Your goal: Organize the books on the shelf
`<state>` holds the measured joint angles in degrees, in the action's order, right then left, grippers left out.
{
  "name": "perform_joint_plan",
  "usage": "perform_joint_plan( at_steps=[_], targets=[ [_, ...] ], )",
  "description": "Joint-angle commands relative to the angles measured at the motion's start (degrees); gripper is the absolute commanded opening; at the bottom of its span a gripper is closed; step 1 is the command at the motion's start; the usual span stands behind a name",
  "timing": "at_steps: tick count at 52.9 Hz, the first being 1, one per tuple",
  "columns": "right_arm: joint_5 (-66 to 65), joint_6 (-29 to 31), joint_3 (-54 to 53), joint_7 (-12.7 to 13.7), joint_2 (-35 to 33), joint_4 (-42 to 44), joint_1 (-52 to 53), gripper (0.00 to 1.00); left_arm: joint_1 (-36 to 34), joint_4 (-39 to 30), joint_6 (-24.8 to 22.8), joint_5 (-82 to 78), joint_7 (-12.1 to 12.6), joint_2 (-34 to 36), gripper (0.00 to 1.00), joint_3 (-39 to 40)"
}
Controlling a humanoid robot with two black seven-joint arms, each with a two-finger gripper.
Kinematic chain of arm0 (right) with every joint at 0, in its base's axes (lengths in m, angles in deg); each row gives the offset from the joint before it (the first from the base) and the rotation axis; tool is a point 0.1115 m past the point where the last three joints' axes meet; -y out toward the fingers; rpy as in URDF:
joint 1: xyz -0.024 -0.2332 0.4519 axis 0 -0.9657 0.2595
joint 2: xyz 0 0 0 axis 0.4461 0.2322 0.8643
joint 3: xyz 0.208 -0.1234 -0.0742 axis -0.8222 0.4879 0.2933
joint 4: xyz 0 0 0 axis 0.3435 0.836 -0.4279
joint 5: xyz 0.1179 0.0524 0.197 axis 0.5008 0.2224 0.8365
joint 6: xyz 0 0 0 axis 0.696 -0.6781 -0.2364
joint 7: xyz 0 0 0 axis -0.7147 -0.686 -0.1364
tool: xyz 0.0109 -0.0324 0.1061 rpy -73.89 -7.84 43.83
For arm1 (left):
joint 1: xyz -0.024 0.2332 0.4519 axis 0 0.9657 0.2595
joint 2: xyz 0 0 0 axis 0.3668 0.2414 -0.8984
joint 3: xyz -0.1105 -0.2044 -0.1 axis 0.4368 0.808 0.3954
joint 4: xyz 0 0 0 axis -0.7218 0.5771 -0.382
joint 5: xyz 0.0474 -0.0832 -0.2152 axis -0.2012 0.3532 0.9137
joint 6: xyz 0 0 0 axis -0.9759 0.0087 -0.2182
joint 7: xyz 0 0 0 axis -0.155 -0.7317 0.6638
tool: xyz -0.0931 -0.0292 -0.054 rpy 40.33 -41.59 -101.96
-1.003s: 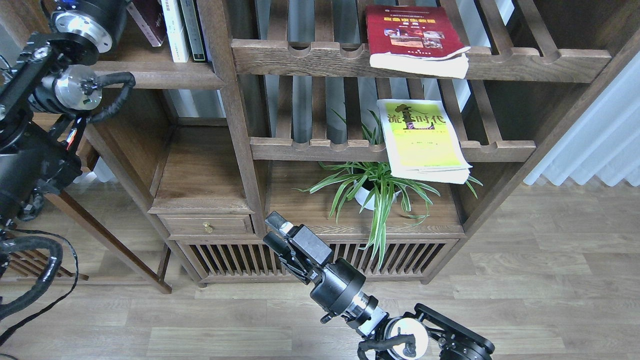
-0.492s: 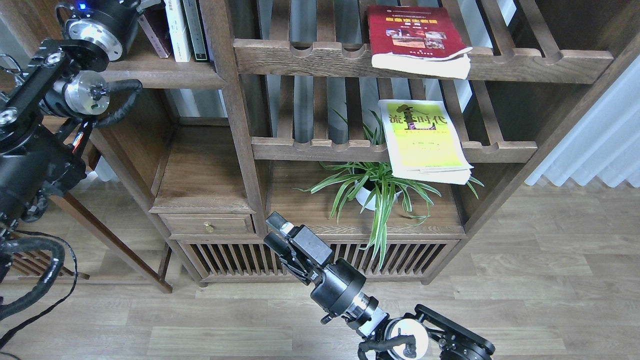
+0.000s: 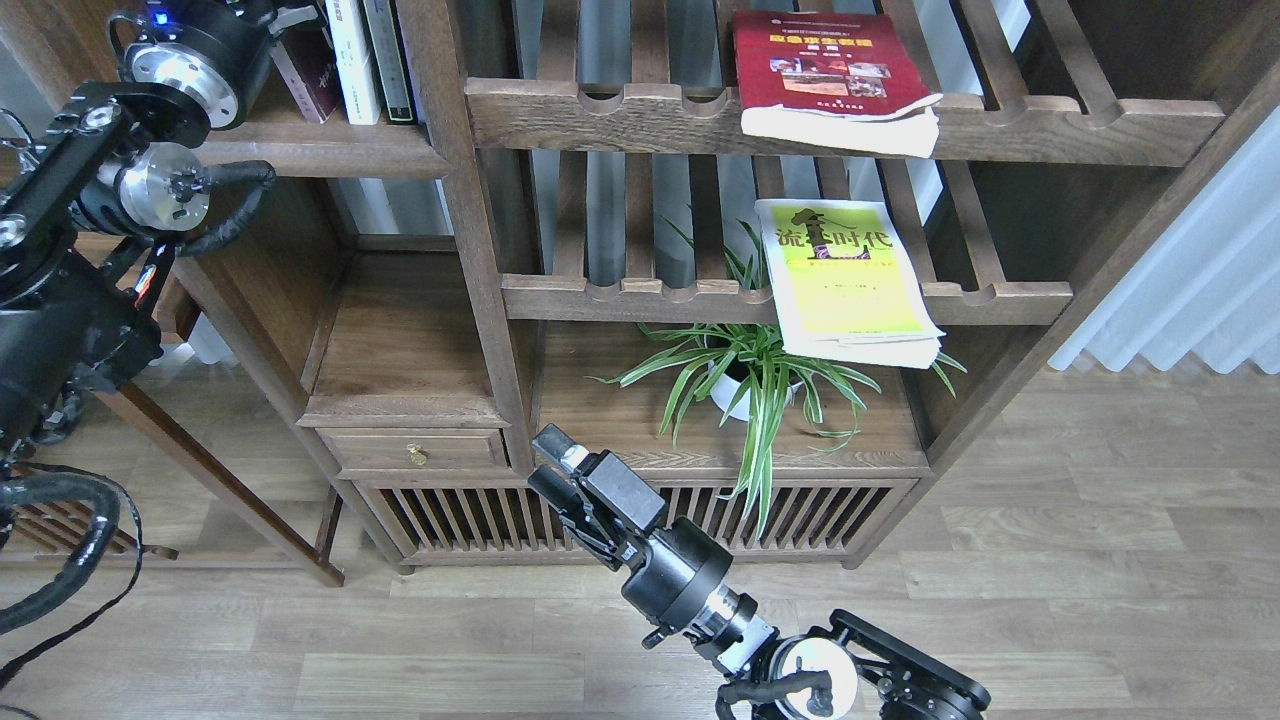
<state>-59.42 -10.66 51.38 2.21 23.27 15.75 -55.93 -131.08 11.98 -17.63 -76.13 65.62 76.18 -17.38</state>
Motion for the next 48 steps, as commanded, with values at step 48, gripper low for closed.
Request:
perform_joint_plan(
  at_steps=[48],
  targets=[
    [-0.16, 0.00, 0.16, 0.00, 0.00, 0.00, -0.37, 0.98, -13.96, 3.88, -0.09, 1.04, -1.80, -3.10, 0.56, 1.31]
  ],
)
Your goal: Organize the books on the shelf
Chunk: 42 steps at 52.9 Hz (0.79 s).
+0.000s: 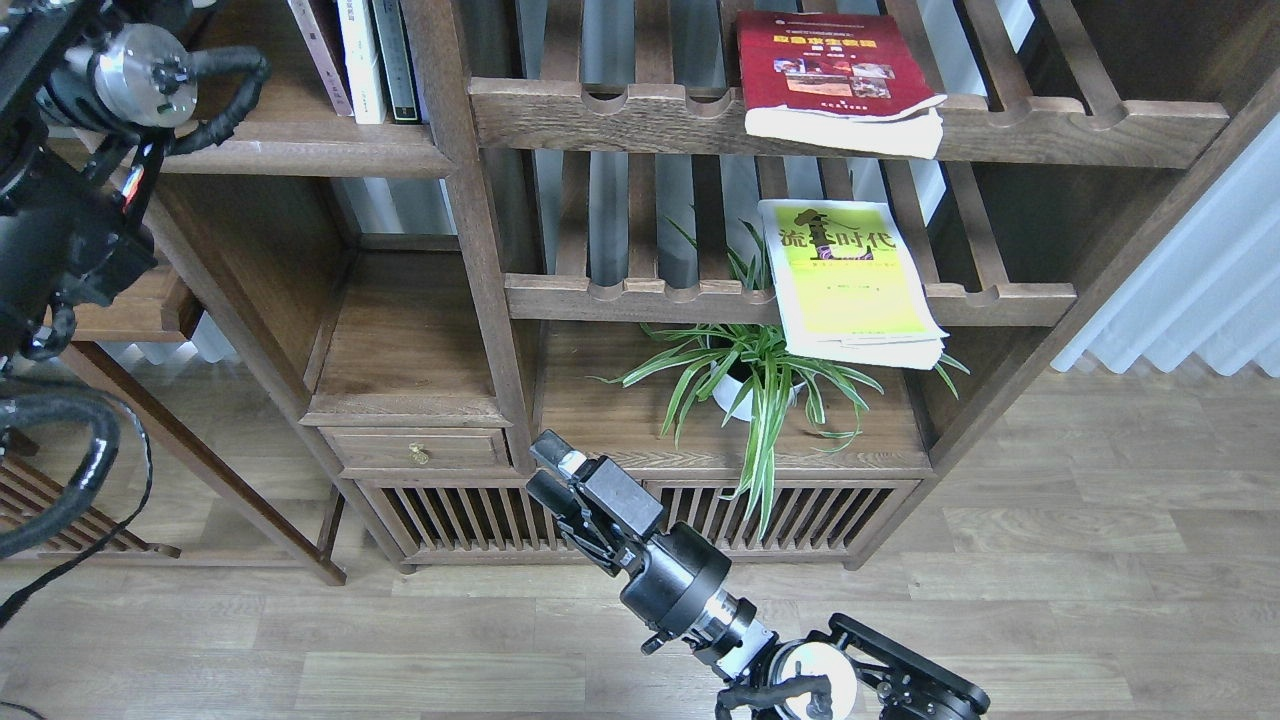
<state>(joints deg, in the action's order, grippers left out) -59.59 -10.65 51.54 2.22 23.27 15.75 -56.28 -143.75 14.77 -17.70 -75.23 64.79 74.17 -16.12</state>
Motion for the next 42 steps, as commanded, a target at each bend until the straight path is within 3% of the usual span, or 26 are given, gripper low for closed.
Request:
perform_joint_plan(
  at_steps=[1, 7, 12, 36, 42],
  targets=[
    [0.00, 0.00, 0.00, 0.00, 0.00, 0.00, -0.10, 0.98, -1.37, 1.26, -0.02, 0.14, -1.23, -1.36, 0.56, 0.14],
    [0.00, 0.00, 0.00, 0.00, 0.00, 0.00, -0.37, 0.98, -1.29, 1.44, 0.07, 1.45, -1.67, -2.07, 0.57, 0.58],
    [0.00, 0.00, 0.00, 0.00, 0.00, 0.00, -0.72, 0.98, -1.46, 2.23, 0.07, 3.57, -3.42, -2.77, 0.57, 0.84],
    [-0.08, 0.00, -0.18, 0.00, 0.00, -0.09, -1.34, 0.98, -3.22, 1.61, -0.10, 4.89, -5.53, -2.77, 0.59, 3.91],
    [-0.08, 0.00, -0.62, 0.00, 0.00, -0.09, -1.25, 0.98, -2.96, 0.30, -0.28, 5.77, -6.33, -2.33, 0.65, 5.23]
  ],
)
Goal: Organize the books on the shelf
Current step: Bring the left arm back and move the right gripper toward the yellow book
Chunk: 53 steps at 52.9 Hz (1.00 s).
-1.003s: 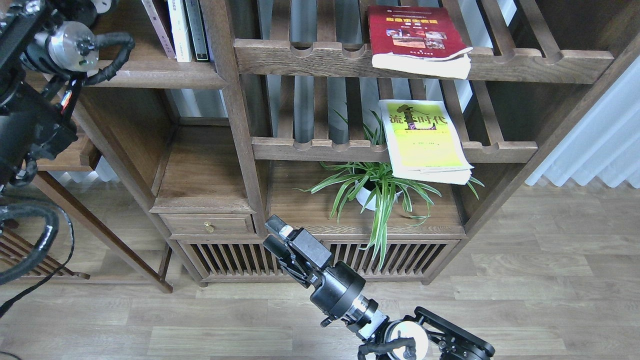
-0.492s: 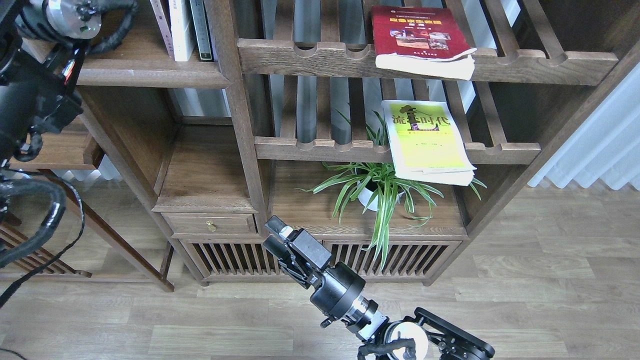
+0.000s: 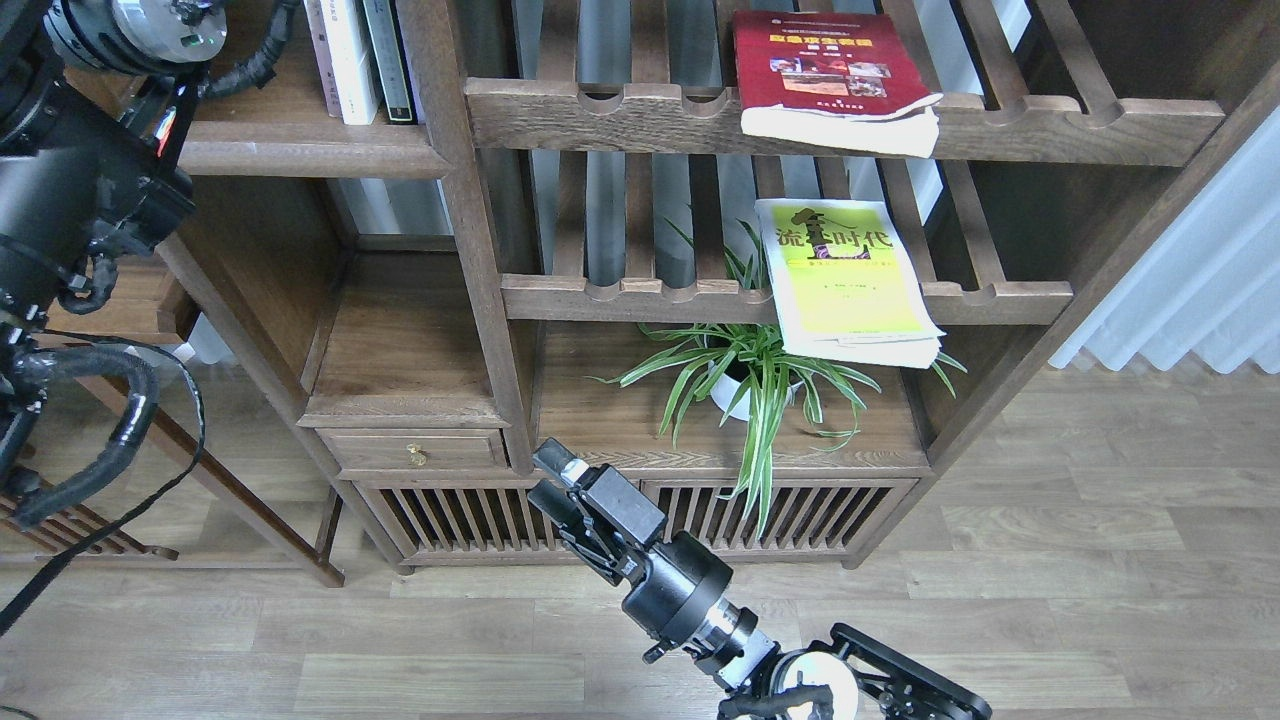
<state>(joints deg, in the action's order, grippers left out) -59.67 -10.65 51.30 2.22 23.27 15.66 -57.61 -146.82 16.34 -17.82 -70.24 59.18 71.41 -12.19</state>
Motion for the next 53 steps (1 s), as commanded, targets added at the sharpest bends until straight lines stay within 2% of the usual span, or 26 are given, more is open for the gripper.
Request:
perform_joint_plan(
  at_steps=[1, 6, 19, 20, 21, 35, 42, 43, 50, 53],
  targets=[
    [0.00, 0.00, -0.38, 0.00, 0.00, 0.00, 0.08, 0.98, 0.12, -1.53, -0.16, 0.87, -0.72, 0.44, 0.66, 1.39],
    [0.18, 0.00, -0.90, 0.00, 0.00, -0.26, 0.08, 0.98, 1.17, -5.04, -0.07, 1.92, -0.55, 1.05, 0.70, 3.23],
    [0.35, 0.00, -2.75, 0.00, 0.00, -0.53, 0.52, 0.98, 8.55, -15.15, 0.19, 2.98, 0.51, 4.13, 0.70, 7.98],
    [0.53, 0.00, -3.88, 0.00, 0.00, -1.14, 0.78, 0.98, 11.43, -19.33, 0.11, 3.33, 0.51, 4.30, 0.71, 9.55],
    [0.53, 0.00, -4.15, 0.00, 0.00, -1.32, 0.87, 0.98, 12.33, -20.59, 0.10, 3.42, 0.51, 4.30, 0.71, 9.91],
    [0.97, 0.00, -7.41, 0.00, 0.00, -2.20, 2.37, 0.98, 23.76, -35.28, -2.00, 6.67, -0.63, 3.69, 0.74, 13.26],
    [1.32, 0.00, -8.90, 0.00, 0.00, -3.25, 2.46, 0.98, 27.71, -37.66, -7.89, 7.02, -0.72, 3.69, 0.74, 16.16],
    [1.32, 0.00, -9.08, -0.09, 0.00, -3.51, 2.46, 0.98, 28.67, -38.00, -10.42, 7.11, -0.72, 3.60, 0.74, 16.94],
    [2.28, 0.00, -9.25, -0.61, 0.00, -3.43, 2.37, 0.98, 32.63, -39.41, -20.27, 9.39, -0.72, 2.37, 0.75, 19.32],
    [2.55, 0.00, -9.69, -0.88, 0.00, -3.17, 2.37, 0.98, 33.16, -39.41, -23.00, 11.50, -0.72, 1.06, 0.74, 20.37]
  ],
)
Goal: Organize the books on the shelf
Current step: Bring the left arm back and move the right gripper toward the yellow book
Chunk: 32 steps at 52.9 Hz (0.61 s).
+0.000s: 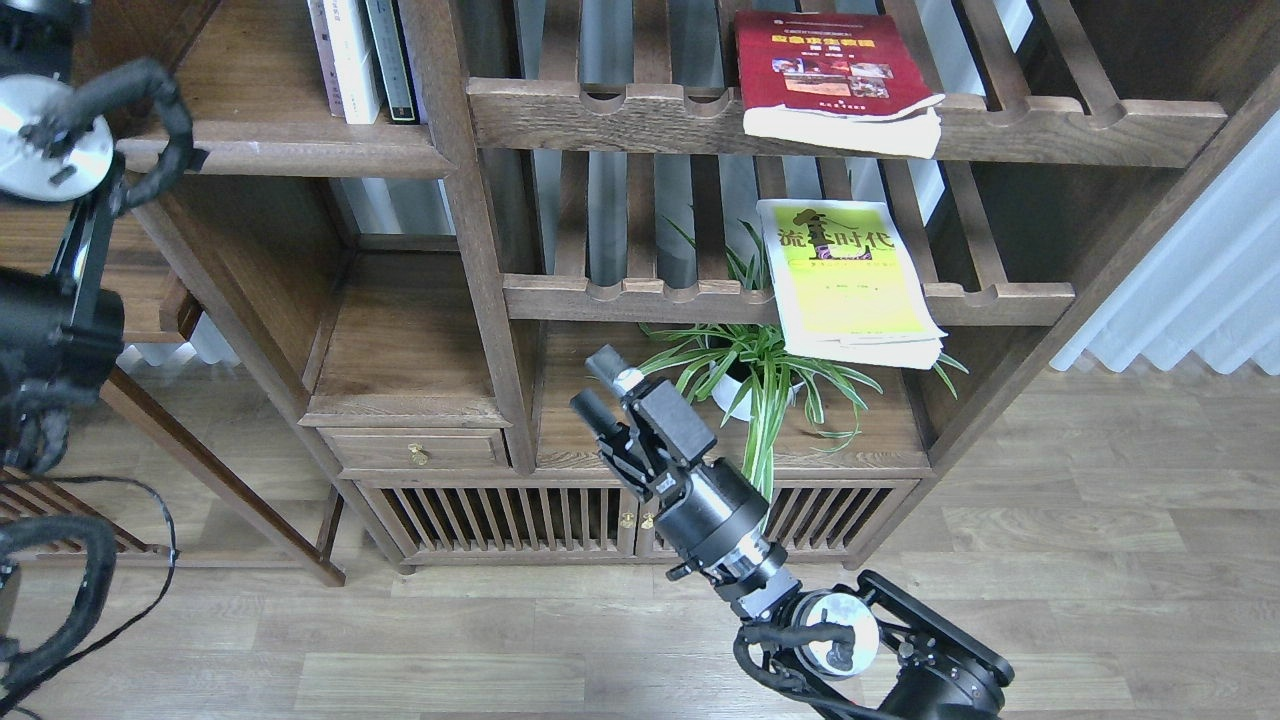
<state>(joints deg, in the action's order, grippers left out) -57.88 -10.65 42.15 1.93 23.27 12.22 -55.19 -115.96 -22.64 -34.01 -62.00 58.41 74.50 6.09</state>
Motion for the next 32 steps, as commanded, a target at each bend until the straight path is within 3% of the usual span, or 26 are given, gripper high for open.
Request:
perform_joint_plan(
  at_steps=[1, 8, 12, 14, 21, 26, 32],
  targets=[
    [0.75, 0.00, -0.64, -0.59, 0.00, 0.28, -0.05, 0.98, 2.31, -0.44, -7.34, 3.61, 0.05, -2.39, 0.74, 2.18],
    [0.84, 0.00, -1.87, -0.59, 0.00, 1.86, -0.05, 0.98, 2.74, -0.44, -9.54, 4.75, 0.14, -5.20, 0.79, 2.71],
    [0.84, 0.00, -2.57, -0.59, 0.00, 3.44, 0.30, 0.98, 2.83, -0.44, -9.72, 4.93, 0.05, -6.96, 0.88, 2.71],
    [0.84, 0.00, -3.18, -0.59, 0.00, 4.76, 0.91, 0.98, 2.92, -0.44, -9.98, 4.93, 0.05, -9.33, 0.98, 2.71],
    [0.84, 0.00, -3.89, -0.59, 0.00, 7.92, 1.70, 0.98, 3.71, -0.44, -12.00, 4.93, 0.05, -12.50, 0.99, 2.71],
    [2.07, 0.00, -6.61, -0.59, 0.00, 13.63, 3.02, 0.98, 8.19, -0.44, -16.04, 4.93, 0.84, -12.50, 0.99, 0.08],
    [4.00, 0.00, -8.72, -0.59, 0.00, 16.71, 3.99, 0.98, 12.76, -0.44, -16.27, 4.93, 1.19, -12.50, 0.99, -3.18]
  ],
)
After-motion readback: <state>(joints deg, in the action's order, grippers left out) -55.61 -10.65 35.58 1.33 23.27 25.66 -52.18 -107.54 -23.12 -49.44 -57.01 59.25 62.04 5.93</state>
